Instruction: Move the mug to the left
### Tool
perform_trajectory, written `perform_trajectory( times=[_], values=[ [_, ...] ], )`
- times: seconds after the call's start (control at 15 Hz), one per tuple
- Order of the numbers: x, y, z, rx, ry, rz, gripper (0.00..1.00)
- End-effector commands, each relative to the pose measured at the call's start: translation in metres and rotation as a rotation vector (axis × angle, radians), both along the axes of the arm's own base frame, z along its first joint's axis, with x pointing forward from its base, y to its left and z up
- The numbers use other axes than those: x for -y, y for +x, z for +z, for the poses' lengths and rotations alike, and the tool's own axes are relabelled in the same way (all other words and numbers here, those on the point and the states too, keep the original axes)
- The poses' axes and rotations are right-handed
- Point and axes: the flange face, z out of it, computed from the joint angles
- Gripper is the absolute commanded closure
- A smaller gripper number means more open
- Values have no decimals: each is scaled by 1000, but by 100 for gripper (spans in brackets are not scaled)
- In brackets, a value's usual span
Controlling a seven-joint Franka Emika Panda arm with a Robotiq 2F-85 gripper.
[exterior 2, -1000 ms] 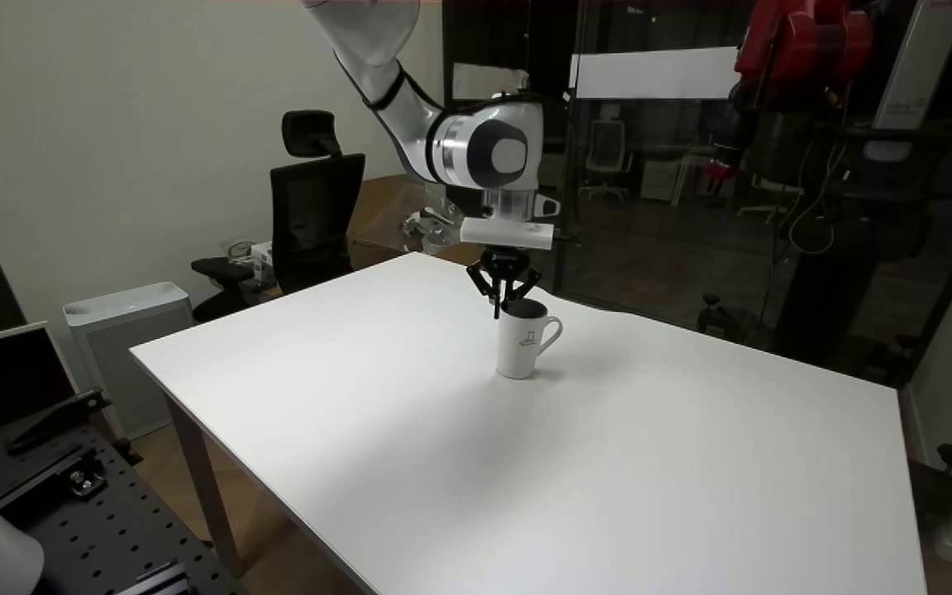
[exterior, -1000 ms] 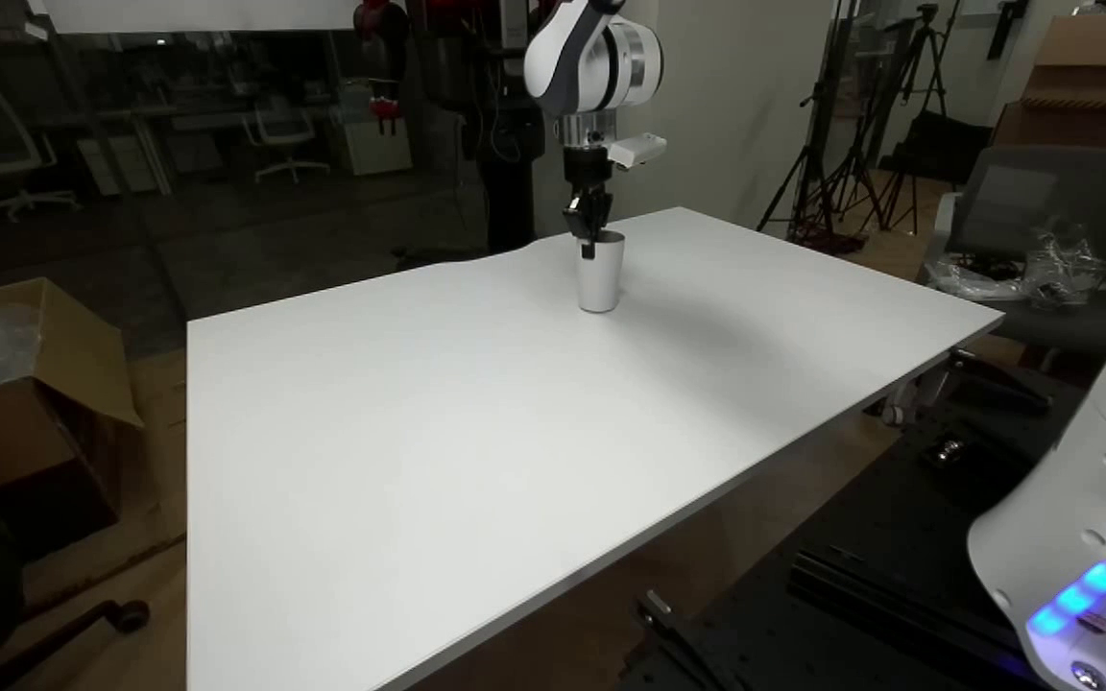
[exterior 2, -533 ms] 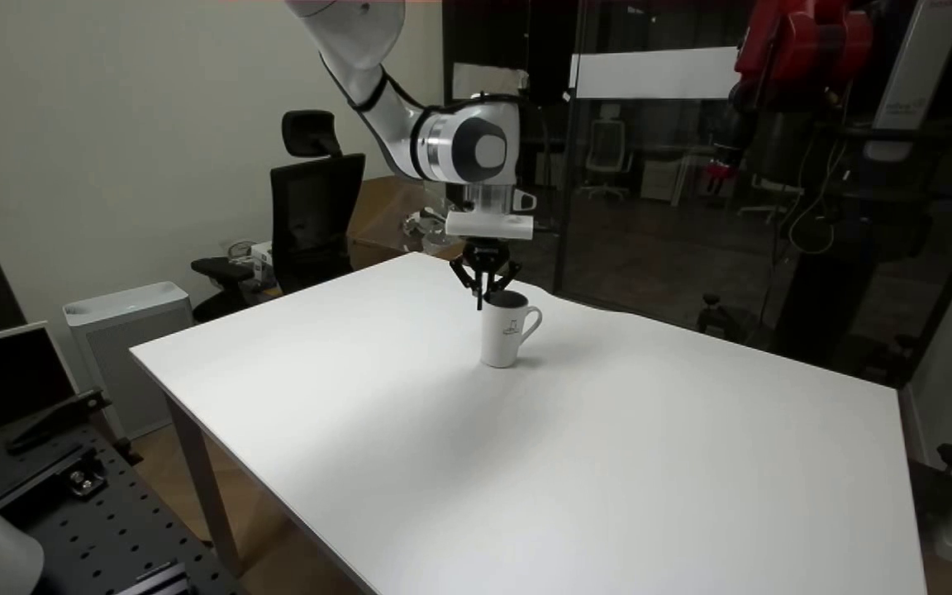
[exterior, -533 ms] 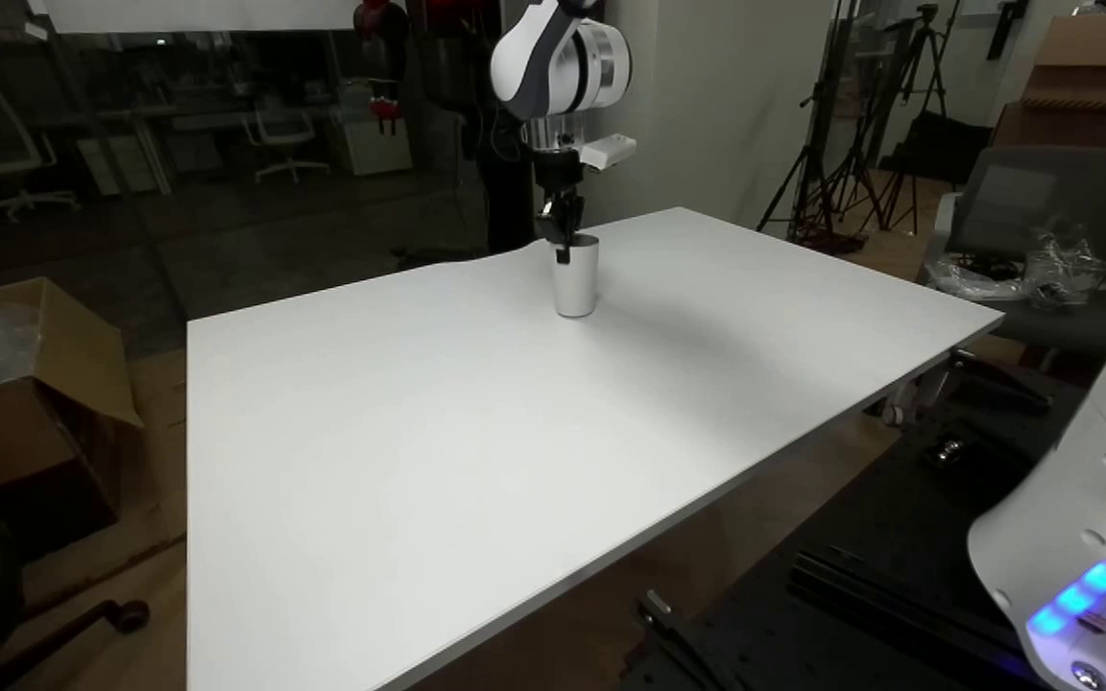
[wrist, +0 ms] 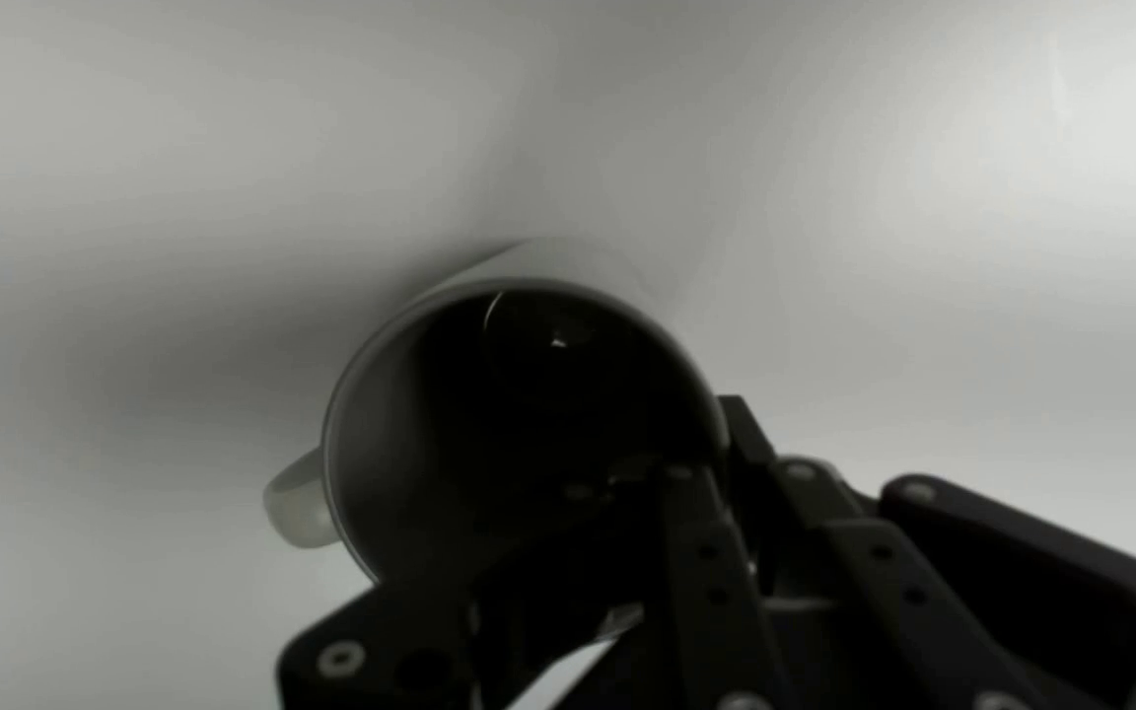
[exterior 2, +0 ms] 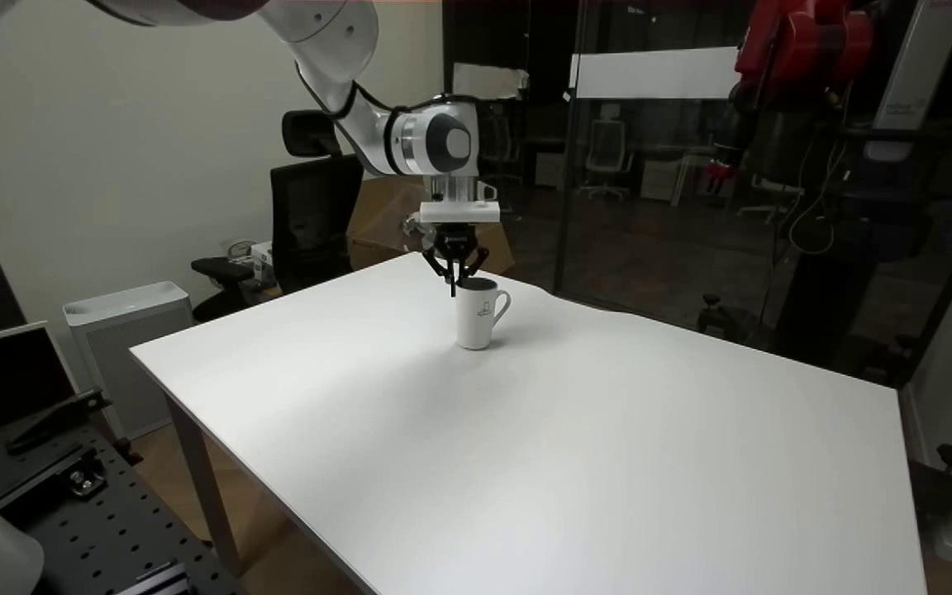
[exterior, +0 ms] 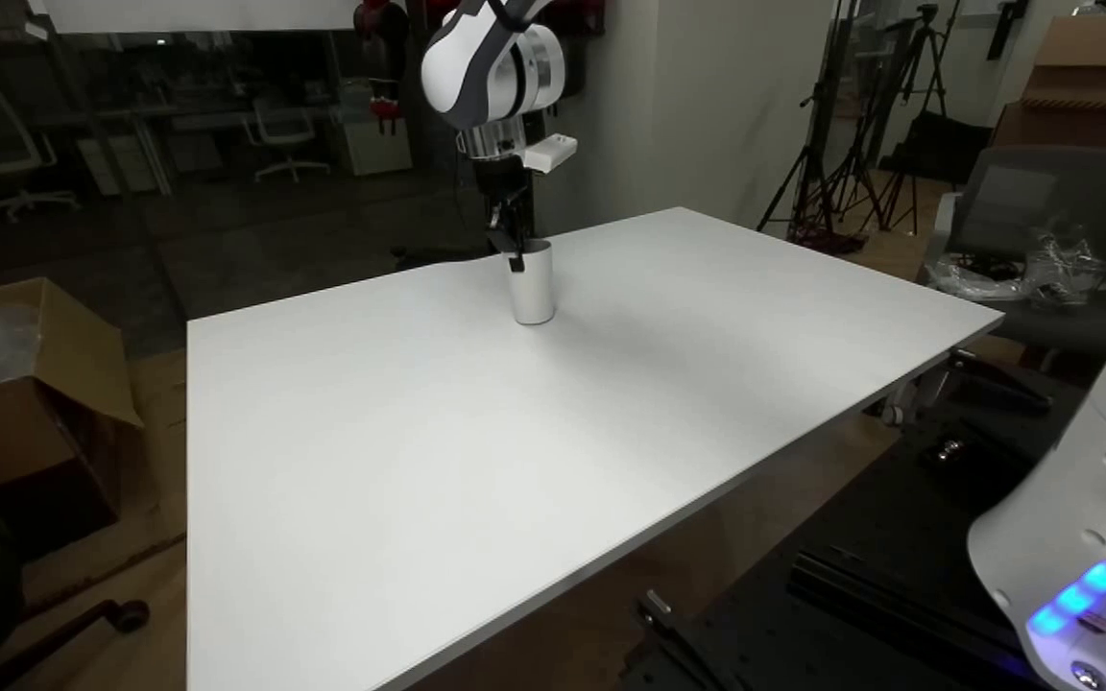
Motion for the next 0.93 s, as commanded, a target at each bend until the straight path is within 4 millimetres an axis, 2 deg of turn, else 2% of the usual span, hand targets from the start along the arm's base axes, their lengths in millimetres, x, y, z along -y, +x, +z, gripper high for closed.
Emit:
perform_trajectory(
  times=[0.0, 0.33, 0.87],
  values=[
    [-23, 14, -4, -15, 0, -8, 98],
    [-39, 22, 2, -4, 18, -40, 98],
    [-38, 32, 5, 52, 69, -202, 98]
  ],
)
